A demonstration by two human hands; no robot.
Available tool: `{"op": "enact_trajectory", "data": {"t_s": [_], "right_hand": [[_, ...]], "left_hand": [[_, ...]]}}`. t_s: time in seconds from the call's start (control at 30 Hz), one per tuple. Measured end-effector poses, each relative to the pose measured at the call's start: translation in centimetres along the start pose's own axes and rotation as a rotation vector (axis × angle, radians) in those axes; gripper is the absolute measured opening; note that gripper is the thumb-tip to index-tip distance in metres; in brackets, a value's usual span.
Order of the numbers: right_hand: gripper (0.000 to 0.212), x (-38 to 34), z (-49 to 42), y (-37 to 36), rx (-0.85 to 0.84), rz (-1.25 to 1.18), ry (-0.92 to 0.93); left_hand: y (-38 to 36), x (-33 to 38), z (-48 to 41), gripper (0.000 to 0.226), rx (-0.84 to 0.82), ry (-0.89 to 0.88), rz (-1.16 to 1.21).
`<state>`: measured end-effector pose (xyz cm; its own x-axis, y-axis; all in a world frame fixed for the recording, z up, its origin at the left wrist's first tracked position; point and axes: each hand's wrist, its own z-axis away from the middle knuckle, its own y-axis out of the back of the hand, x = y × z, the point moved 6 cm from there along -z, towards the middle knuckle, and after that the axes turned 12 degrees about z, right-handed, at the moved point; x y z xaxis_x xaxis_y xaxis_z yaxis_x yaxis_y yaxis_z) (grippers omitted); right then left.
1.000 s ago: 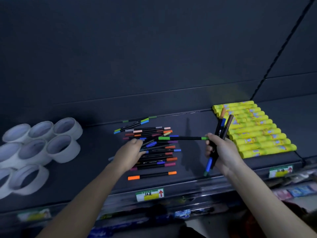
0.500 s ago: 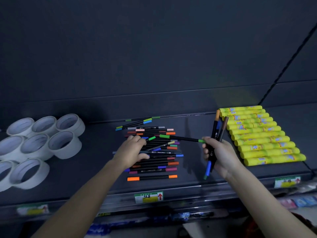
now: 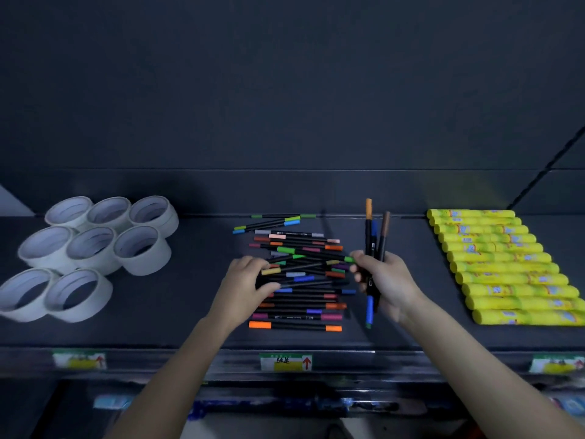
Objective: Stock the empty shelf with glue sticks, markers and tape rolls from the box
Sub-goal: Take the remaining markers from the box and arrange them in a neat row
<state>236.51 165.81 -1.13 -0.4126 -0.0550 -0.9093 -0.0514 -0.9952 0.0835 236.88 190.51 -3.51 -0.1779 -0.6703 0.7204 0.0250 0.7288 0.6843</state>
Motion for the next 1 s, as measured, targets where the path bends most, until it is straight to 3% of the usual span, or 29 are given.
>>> {"op": "enact_trajectory", "data": {"t_s": [0.27, 0.43, 0.53, 0.7, 1.0], "right_hand": [[0.012, -0.5, -3.5, -3.6, -0.027, 0.448, 0.108], [0.01, -1.4, -4.4, -5.3, -0.076, 1.24, 0.38], [0.014, -0.7, -4.5, -6.5, -0.167, 1.538, 0.452], [0.014, -0.4, -5.2, -7.6, -0.168, 1.682, 0.503], [0.033, -0.5, -5.1, -8.9, -0.125, 1.811, 0.556]], "left_hand": [[1.2, -1.5, 1.3, 0.044, 0.144, 0.117, 0.064], [1.2, -2.3, 1.8, 0.044, 0.158, 0.145, 0.086], [1.1, -2.5, 2.0, 0.047, 0.151, 0.15, 0.08], [1.0, -2.7, 2.3, 0.047, 0.139, 0.157, 0.073], [0.6, -2.1, 2.6, 0.04, 0.118, 0.134, 0.05]]}}
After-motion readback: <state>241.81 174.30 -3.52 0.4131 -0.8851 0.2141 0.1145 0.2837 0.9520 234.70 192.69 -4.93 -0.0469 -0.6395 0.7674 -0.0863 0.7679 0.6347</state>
